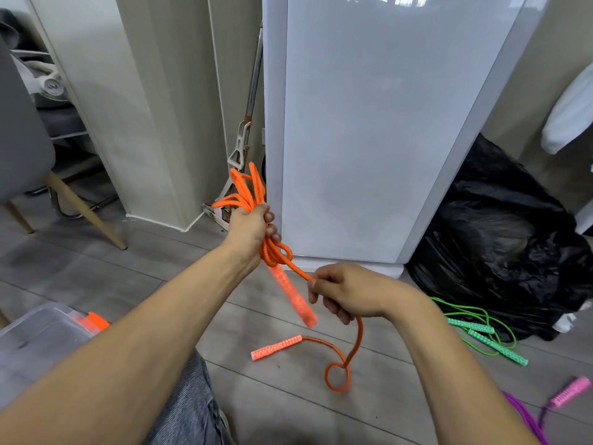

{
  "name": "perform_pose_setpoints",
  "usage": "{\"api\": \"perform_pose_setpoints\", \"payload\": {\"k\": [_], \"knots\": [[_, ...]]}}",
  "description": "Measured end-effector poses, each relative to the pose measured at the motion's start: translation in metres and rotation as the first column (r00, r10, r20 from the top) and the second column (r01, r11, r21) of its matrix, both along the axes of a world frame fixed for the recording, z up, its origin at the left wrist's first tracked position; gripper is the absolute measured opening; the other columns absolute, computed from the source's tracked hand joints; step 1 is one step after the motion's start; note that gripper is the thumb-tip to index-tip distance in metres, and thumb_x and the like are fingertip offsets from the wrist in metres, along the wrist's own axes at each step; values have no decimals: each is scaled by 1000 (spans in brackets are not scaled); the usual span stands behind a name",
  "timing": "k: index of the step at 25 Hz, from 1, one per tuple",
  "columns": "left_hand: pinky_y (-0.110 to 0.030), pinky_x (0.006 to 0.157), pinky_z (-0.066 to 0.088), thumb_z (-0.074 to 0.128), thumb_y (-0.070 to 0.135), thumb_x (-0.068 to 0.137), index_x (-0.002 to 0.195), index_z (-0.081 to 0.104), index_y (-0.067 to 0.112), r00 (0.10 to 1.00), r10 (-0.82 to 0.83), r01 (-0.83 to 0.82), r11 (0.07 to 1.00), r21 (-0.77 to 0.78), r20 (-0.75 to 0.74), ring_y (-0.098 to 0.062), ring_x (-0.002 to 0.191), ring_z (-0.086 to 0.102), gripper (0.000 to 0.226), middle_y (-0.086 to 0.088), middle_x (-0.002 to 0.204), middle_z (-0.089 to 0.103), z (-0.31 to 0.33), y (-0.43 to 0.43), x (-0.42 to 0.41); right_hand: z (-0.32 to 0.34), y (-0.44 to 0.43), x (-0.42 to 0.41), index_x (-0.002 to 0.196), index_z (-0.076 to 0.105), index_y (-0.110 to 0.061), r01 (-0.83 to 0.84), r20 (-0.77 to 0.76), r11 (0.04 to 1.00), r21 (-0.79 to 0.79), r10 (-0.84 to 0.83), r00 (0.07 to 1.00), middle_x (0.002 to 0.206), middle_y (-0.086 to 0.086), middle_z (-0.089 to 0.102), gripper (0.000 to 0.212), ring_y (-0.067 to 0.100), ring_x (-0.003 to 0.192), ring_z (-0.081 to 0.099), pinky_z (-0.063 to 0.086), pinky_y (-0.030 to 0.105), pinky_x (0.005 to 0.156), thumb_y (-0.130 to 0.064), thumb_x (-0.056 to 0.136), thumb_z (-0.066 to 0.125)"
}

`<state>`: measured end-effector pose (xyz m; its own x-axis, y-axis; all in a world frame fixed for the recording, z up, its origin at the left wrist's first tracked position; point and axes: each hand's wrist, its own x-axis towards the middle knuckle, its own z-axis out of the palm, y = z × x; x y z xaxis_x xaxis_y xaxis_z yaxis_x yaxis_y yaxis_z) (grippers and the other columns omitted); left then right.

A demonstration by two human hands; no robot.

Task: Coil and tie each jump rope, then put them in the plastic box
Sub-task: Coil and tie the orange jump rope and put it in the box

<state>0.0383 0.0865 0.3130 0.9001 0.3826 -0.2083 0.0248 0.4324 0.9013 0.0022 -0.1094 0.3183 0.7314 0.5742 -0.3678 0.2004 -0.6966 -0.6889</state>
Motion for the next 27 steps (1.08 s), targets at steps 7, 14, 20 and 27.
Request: {"api": "perform_pose_setpoints", "payload": {"k": [7,14,20,27], "knots": [[-35,50,55,43,17,101,95,57,13,999,-49,25,748,663,18,-25,56,62,16,-13,81,64,-3,23,-1,12,-44,23,81,64,-22,315,329,949,0,-297,896,61,-3,61,26,13,53,53,38,24,52,-35,101,51],[-30,51,45,44,23,105,101,57,4,861,-483,483,682,549,-157,-15,47,43,24,8,45,52,1,-26,-26,13,-12,8,84,62,-29,303,488,942,146,-334,806,64,-4,63,23,11,64,60,46,30,62,-40,101,49],[-30,50,48,51,16,100,97,62,8,796,-583,575,647,500,-162,-17,50,48,14,-10,74,67,8,-34,-33,10,-4,5,97,66,-29,319,583,941,117,-325,745,78,-2,65,24,21,77,61,52,39,69,-44,101,48],[-41,76,59,52,10,100,103,62,6,727,-664,673,638,375,-175,-29,79,71,11,-8,83,67,4,-29,-36,11,-3,6,90,64,-24,379,579,920,101,-364,730,73,-8,57,25,10,66,54,40,26,56,-46,98,54]]}}
